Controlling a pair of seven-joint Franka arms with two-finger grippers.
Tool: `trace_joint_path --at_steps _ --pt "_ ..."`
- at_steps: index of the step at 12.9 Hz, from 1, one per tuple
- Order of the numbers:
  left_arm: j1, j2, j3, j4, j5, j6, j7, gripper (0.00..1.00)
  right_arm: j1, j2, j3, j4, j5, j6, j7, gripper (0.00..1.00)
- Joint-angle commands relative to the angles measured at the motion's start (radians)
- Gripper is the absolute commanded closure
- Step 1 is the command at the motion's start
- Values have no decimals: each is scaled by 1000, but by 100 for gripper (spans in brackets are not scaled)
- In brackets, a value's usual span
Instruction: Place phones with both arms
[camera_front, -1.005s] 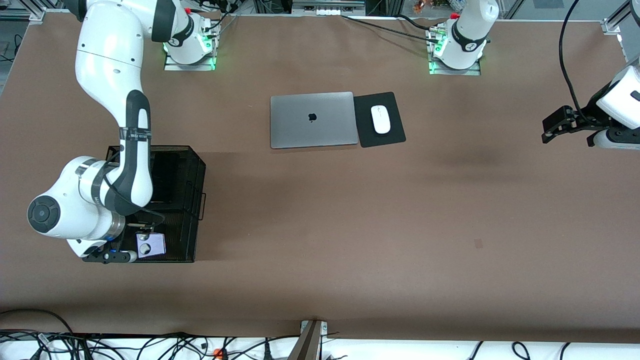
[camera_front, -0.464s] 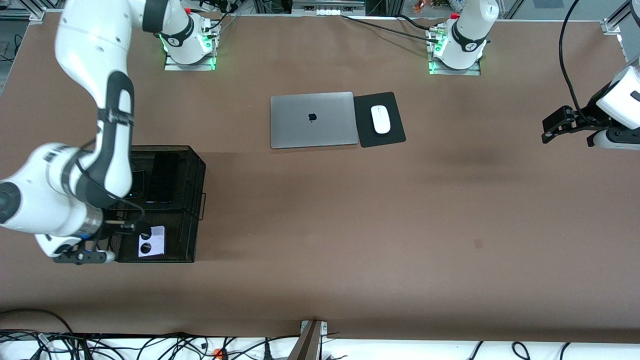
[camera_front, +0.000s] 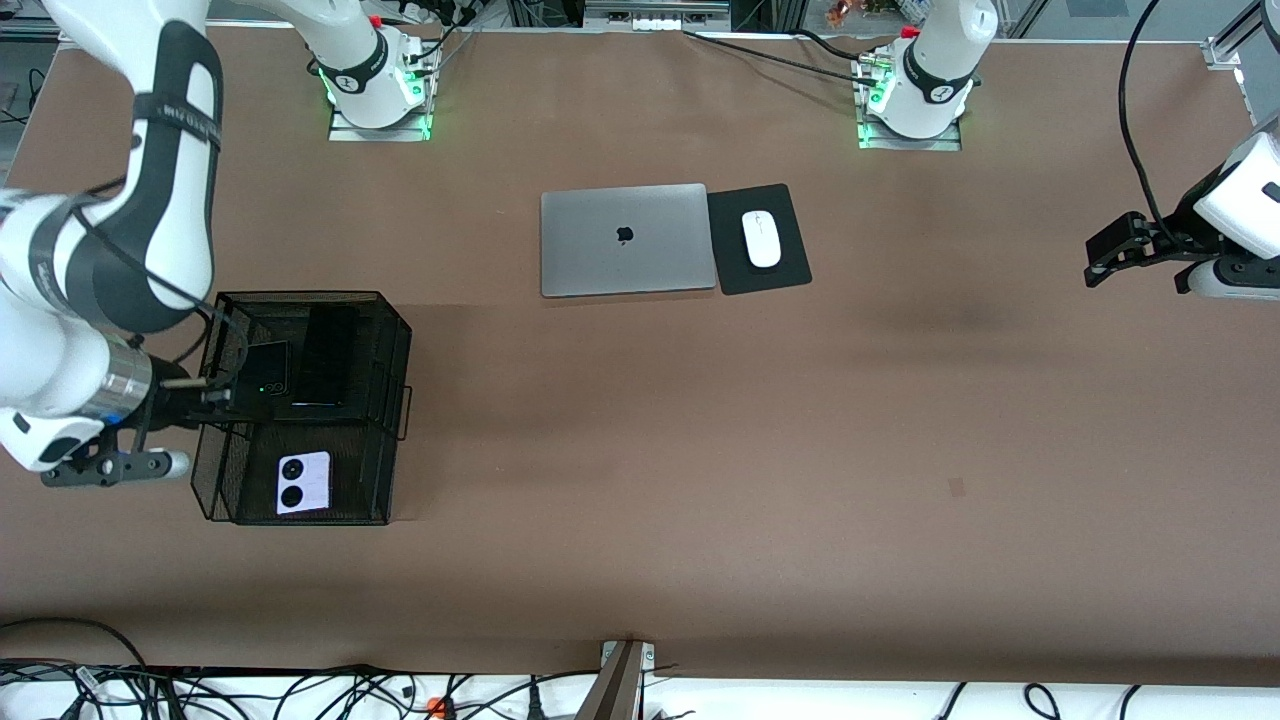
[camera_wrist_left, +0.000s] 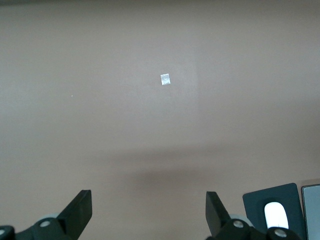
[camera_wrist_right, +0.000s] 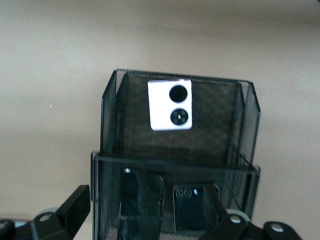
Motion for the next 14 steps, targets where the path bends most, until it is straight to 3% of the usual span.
trace_joint_path --at_steps 1,4,6,8,11,12,14 --pt "0 15 2 31 17 -21 23 0 51 -157 7 -122 -125 -9 49 0" --pt "0 15 2 31 17 -21 23 0 -4 -359 160 -272 -314 17 133 0" --pt "0 15 2 31 17 -21 23 0 -182 -490 376 -365 -417 32 178 0" --pt "0 15 2 31 17 -22 23 0 -342 -571 527 -427 -442 32 188 0" --pt "0 15 2 31 17 -22 23 0 -568 -599 711 -421 -442 -15 187 0" --pt "0 15 2 31 17 -21 23 0 -616 -604 762 -418 -446 -20 187 0" --pt "0 15 2 31 17 -21 24 0 -621 -615 765 -417 -457 -28 187 0"
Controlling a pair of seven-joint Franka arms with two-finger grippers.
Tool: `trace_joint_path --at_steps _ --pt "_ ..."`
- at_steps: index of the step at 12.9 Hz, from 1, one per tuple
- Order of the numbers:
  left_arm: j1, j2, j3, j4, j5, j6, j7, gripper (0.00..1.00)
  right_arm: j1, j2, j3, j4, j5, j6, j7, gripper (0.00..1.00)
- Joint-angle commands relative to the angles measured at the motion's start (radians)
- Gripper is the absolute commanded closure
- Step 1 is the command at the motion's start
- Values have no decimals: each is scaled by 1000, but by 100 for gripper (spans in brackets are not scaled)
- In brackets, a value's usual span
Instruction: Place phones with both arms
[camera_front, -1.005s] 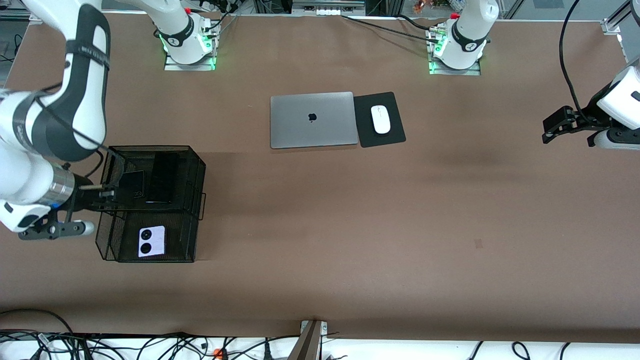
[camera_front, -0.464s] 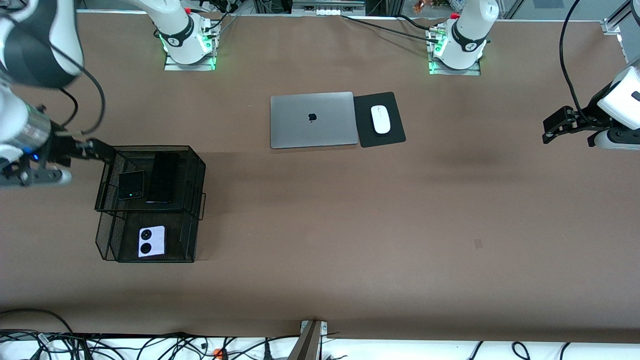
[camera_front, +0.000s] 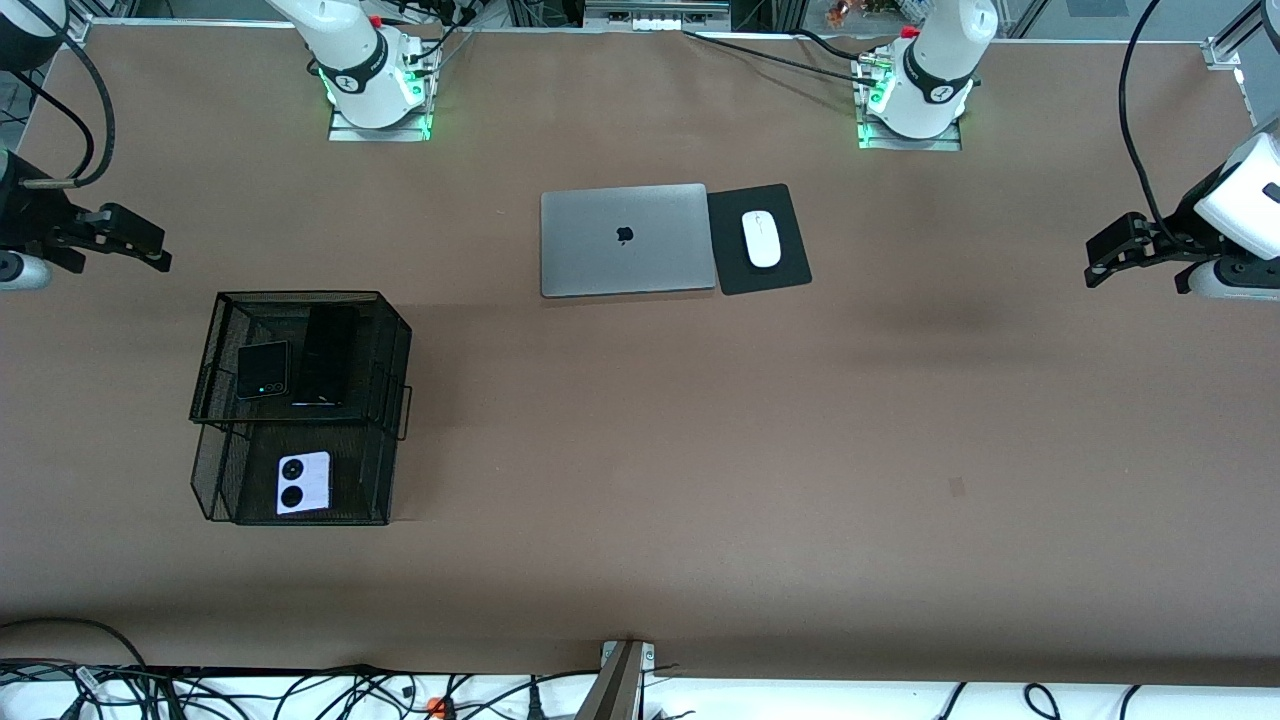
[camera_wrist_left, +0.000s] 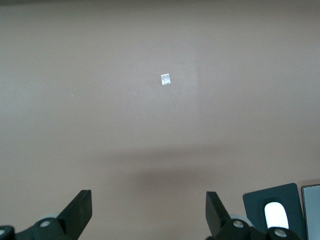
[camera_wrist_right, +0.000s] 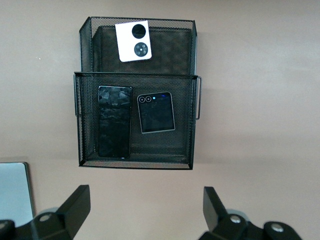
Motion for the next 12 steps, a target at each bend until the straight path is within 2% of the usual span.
trace_joint_path --at_steps 1,3,12 --pt "0 13 1 30 17 -20 24 0 -29 -29 34 -5 -21 -34 12 0" --pt "-1 13 1 30 17 -20 24 0 -29 -22 33 19 -22 -78 13 0" --pt "0 13 1 30 17 -20 24 0 -29 -20 31 21 -15 -79 42 0"
